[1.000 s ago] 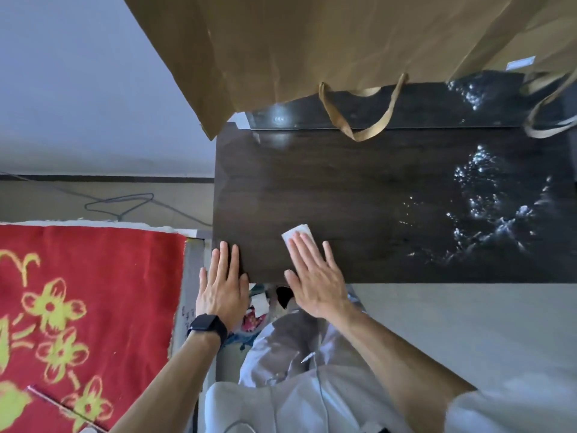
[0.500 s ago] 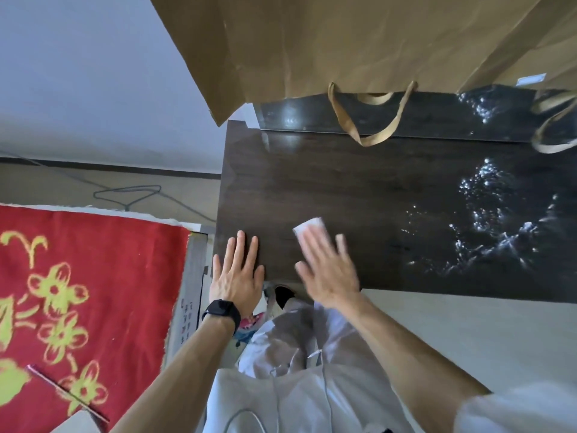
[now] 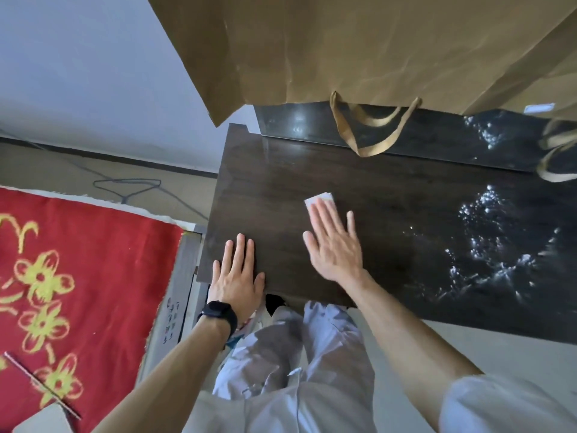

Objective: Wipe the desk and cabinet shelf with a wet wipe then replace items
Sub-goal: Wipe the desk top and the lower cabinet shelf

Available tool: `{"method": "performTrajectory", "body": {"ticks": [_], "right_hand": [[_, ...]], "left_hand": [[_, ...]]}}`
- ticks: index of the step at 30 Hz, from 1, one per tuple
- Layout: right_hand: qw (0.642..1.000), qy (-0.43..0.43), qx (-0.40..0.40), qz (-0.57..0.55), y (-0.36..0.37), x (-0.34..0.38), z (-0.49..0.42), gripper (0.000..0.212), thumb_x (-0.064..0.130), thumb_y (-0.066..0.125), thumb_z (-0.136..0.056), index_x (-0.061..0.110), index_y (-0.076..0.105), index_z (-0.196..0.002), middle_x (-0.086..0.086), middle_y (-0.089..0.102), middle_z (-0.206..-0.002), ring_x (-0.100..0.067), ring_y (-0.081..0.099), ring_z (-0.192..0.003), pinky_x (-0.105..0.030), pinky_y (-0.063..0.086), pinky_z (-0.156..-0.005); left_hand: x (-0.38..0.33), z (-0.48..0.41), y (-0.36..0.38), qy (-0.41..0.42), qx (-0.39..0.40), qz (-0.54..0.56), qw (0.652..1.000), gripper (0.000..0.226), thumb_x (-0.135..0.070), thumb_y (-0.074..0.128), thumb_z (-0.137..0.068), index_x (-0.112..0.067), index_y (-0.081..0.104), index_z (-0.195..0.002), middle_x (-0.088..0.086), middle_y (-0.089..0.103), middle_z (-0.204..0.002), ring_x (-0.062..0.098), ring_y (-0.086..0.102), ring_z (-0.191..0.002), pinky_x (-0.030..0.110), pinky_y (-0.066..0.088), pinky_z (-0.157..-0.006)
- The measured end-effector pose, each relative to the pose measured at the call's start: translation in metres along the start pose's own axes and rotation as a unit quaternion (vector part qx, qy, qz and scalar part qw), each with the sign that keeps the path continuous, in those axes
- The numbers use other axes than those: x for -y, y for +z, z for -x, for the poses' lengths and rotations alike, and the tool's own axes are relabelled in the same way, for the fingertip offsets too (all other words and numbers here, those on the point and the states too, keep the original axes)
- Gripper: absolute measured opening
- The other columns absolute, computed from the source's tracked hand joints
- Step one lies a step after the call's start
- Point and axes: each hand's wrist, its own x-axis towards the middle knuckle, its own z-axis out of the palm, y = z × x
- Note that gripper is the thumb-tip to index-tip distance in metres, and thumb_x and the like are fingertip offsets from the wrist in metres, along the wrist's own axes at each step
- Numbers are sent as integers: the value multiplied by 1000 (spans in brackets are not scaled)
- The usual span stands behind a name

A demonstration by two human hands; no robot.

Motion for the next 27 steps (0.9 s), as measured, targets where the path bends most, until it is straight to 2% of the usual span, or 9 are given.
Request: {"method": "performTrajectory", "body": {"ticks": [6, 8, 11, 13, 17, 20, 22, 25, 27], "right_hand": [[923, 374, -54, -75, -28, -67, -25, 69, 47, 16, -100, 10, 9, -158, -7, 5, -167, -24, -3, -154, -63, 9, -119], [956, 281, -53, -59, -22, -24, -36, 68, 45, 22, -101, 9, 14, -157, -9, 10, -166, -27, 1, -154, -62, 10, -120], [997, -70, 34, -5, -8, 23, -36, 65, 45, 23, -102, 15, 10, -158, 0, 5, -167, -19, -2, -154, -58, 11, -121], [992, -116, 40, -1, -15, -11, -45, 63, 46, 21, -103, 21, 6, -159, 6, 1, -167, -12, -6, -153, -57, 12, -121], [969, 243, 7, -45, -43, -116, -56, 65, 49, 11, -102, 20, -3, -158, 4, -7, -166, -13, -14, -152, -57, -4, -121], [929, 358, -9, -99, -53, -114, -68, 71, 52, 10, -100, 12, -4, -157, -5, -8, -167, -19, -15, -152, -60, -3, -120], [950, 295, -15, -101, -45, -69, -71, 73, 53, 12, -100, 10, -3, -157, -7, -8, -166, -21, -13, -152, -58, -6, -121], [999, 17, 37, -27, -23, -19, -52, 69, 52, 15, -102, 14, -2, -158, -2, -7, -166, -19, -10, -153, -56, -1, -122], [998, -32, 44, -20, -27, -48, -52, 67, 51, 16, -103, 19, -3, -158, 4, -8, -166, -15, -10, -153, -58, 5, -122]], "left_hand": [[-20, -4, -12, -29, -4, -15, 999, 77, -50, 37, -99, -10, 7, -158, 14, 3, -165, 37, 8, -149, 44, 18, -121], [-28, -11, -16, -37, -10, -9, 999, 78, -50, 41, -97, -13, 9, -158, 16, 7, -164, 41, 14, -145, 46, 21, -120], [-33, -19, -19, -39, -19, -20, 999, 81, -56, 42, -95, -14, 11, -158, 10, 6, -165, 40, 20, -143, 47, 28, -115], [-31, -22, -18, -39, -15, -36, 998, 83, -61, 40, -95, -17, 9, -158, 7, 4, -165, 38, 21, -143, 46, 31, -112], [-29, -24, -15, -41, -10, -37, 998, 83, -62, 40, -95, -18, 10, -158, 7, 6, -165, 39, 23, -143, 49, 33, -111], [-35, -24, -10, -50, -10, -22, 998, 80, -58, 40, -96, -17, 10, -158, 8, 4, -165, 41, 19, -145, 51, 28, -114], [-36, -23, -8, -60, -6, -9, 998, 79, -57, 39, -97, -18, 7, -158, 7, 1, -166, 42, 14, -146, 53, 24, -117], [-35, -22, -5, -68, 2, -6, 998, 76, -57, 30, -99, -21, -3, -158, 4, -10, -165, 39, 2, -149, 51, 17, -120], [-40, -21, -6, -81, 11, 5, 997, 76, -56, 30, -100, -22, -6, -157, 2, -14, -165, 38, -2, -150, 50, 14, -121]]}}
